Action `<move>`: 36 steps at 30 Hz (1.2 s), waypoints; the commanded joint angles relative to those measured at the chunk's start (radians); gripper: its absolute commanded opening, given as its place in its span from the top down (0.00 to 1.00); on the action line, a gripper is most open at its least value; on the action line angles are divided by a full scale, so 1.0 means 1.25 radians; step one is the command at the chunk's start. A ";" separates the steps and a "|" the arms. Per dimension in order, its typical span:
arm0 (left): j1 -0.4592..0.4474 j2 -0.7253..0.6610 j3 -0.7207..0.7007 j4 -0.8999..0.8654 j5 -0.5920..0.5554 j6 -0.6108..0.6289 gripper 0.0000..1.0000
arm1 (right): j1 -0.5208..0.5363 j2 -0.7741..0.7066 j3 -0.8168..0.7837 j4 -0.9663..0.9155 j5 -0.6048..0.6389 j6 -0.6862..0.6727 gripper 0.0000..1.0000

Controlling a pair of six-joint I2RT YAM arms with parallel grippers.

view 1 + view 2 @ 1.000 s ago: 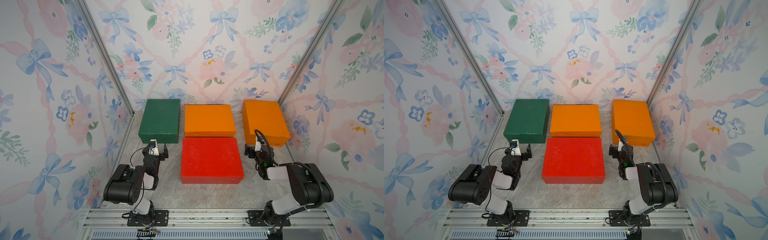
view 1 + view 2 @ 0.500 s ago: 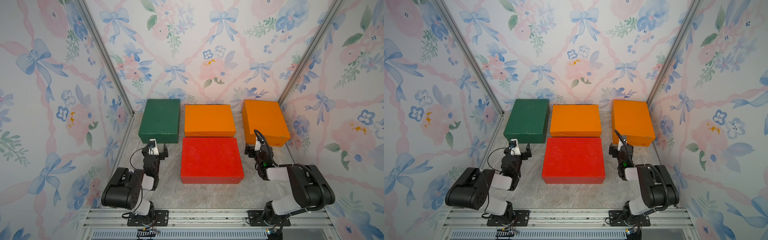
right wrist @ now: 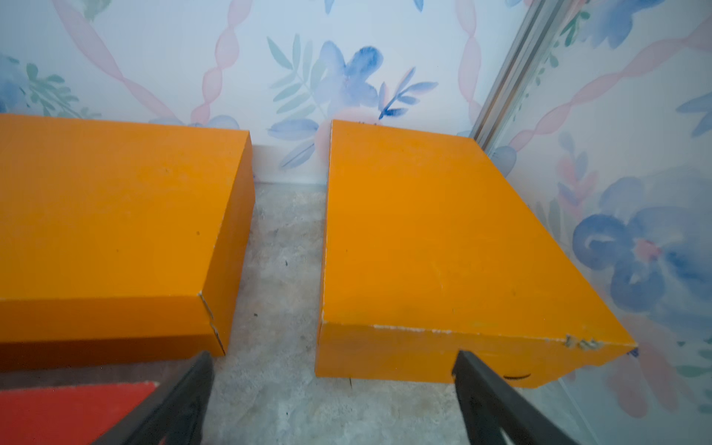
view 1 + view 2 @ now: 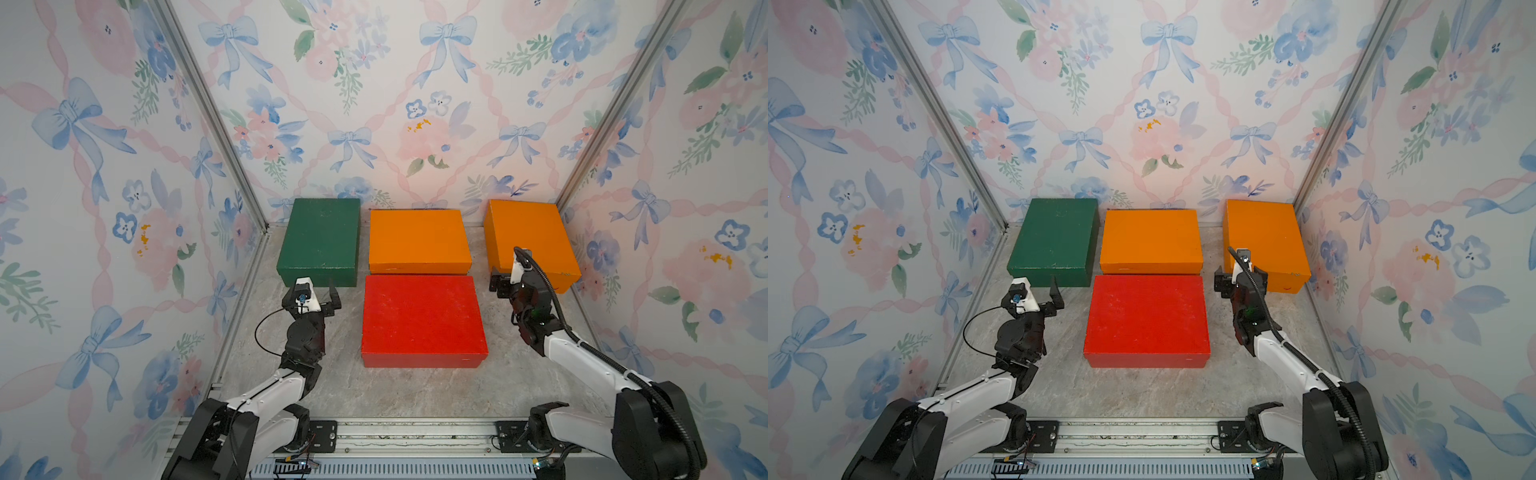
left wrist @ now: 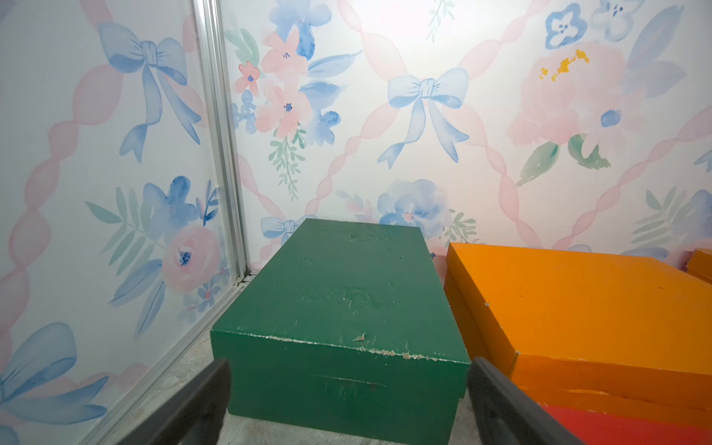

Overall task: Stack the shoeboxes
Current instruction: Pick up the shoebox from the center of the board.

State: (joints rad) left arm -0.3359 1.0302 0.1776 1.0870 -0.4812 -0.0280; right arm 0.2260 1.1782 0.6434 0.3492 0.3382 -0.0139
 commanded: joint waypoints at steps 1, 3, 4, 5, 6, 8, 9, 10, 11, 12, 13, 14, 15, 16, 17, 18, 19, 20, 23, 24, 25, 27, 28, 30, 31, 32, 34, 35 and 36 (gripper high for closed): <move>-0.017 -0.053 0.014 -0.111 -0.042 -0.019 0.02 | 0.016 -0.063 0.019 -0.160 0.007 0.037 0.03; -0.026 -0.074 0.049 -0.189 -0.050 -0.045 0.02 | 0.017 -0.112 0.013 -0.168 -0.033 0.038 0.03; -0.033 -0.076 0.068 -0.229 -0.055 -0.057 0.02 | 0.018 -0.135 0.013 -0.178 -0.049 0.048 0.03; -0.040 -0.076 0.084 -0.253 -0.058 -0.063 0.02 | 0.019 -0.152 0.016 -0.190 -0.055 0.067 0.03; -0.051 -0.072 0.098 -0.269 -0.063 -0.065 0.02 | 0.019 -0.170 0.023 -0.208 -0.043 0.102 0.03; -0.083 -0.060 0.114 -0.280 -0.106 -0.077 0.02 | 0.013 -0.202 0.046 -0.299 0.042 0.220 0.03; -0.100 -0.053 0.125 -0.291 -0.133 -0.094 0.02 | 0.002 -0.222 0.047 -0.335 0.070 0.288 0.03; -0.113 -0.046 0.139 -0.317 -0.145 -0.112 0.02 | -0.019 -0.239 0.040 -0.346 0.039 0.323 0.03; -0.118 -0.041 0.155 -0.351 -0.145 -0.129 0.02 | -0.037 -0.250 0.037 -0.348 -0.021 0.320 0.03; -0.120 -0.031 0.177 -0.393 -0.138 -0.149 0.02 | -0.048 -0.252 0.047 -0.378 -0.048 0.324 0.03; -0.122 -0.018 0.199 -0.429 -0.124 -0.164 0.02 | -0.051 -0.243 0.071 -0.418 -0.066 0.315 0.03; -0.123 -0.005 0.216 -0.461 -0.113 -0.177 0.02 | -0.048 -0.228 0.096 -0.456 -0.081 0.302 0.03; -0.123 0.012 0.242 -0.501 -0.097 -0.187 0.02 | -0.046 -0.206 0.131 -0.506 -0.098 0.293 0.03; -0.125 0.027 0.270 -0.539 -0.082 -0.195 0.02 | -0.043 -0.184 0.162 -0.545 -0.121 0.283 0.03; -0.127 0.038 0.293 -0.577 -0.076 -0.207 0.02 | -0.039 -0.166 0.184 -0.573 -0.138 0.274 0.03; -0.127 0.049 0.320 -0.618 -0.059 -0.221 0.02 | -0.031 -0.149 0.207 -0.601 -0.148 0.269 0.03; -0.126 0.061 0.344 -0.653 -0.038 -0.231 0.02 | -0.023 -0.132 0.227 -0.624 -0.161 0.264 0.03; -0.127 0.071 0.364 -0.682 -0.020 -0.240 0.02 | -0.018 -0.116 0.244 -0.644 -0.168 0.265 0.03; -0.127 0.105 0.431 -0.765 0.032 -0.274 0.02 | -0.015 -0.077 0.281 -0.689 -0.256 0.251 0.03; -0.127 0.110 0.444 -0.788 0.040 -0.295 0.02 | -0.012 -0.068 0.287 -0.700 -0.277 0.247 0.03; -0.127 0.110 0.447 -0.800 0.063 -0.314 0.02 | -0.009 -0.063 0.289 -0.709 -0.290 0.247 0.03; -0.126 0.108 0.447 -0.808 0.134 -0.323 0.02 | -0.007 -0.060 0.285 -0.720 -0.321 0.242 0.03; -0.125 0.108 0.449 -0.817 0.160 -0.334 0.02 | -0.002 -0.064 0.278 -0.718 -0.332 0.240 0.03; -0.125 0.114 0.448 -0.831 0.210 -0.356 0.02 | 0.011 -0.071 0.262 -0.707 -0.360 0.232 0.03; -0.125 0.120 0.445 -0.835 0.235 -0.362 0.02 | 0.023 -0.073 0.258 -0.707 -0.344 0.232 0.03; -0.126 0.126 0.441 -0.838 0.246 -0.375 0.02 | 0.033 -0.073 0.257 -0.711 -0.324 0.233 0.03; -0.125 0.143 0.430 -0.845 0.249 -0.407 0.02 | 0.044 -0.074 0.255 -0.715 -0.303 0.229 0.03; -0.125 0.153 0.426 -0.851 0.262 -0.414 0.02 | 0.049 -0.076 0.250 -0.712 -0.298 0.236 0.03; -0.122 0.164 0.422 -0.858 0.282 -0.418 0.02 | 0.050 -0.070 0.251 -0.723 -0.319 0.237 0.03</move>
State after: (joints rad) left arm -0.4908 1.2041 0.7208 0.0727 -0.2153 -0.4908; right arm 0.2756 1.0977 0.9718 -0.5152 -0.0437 0.2913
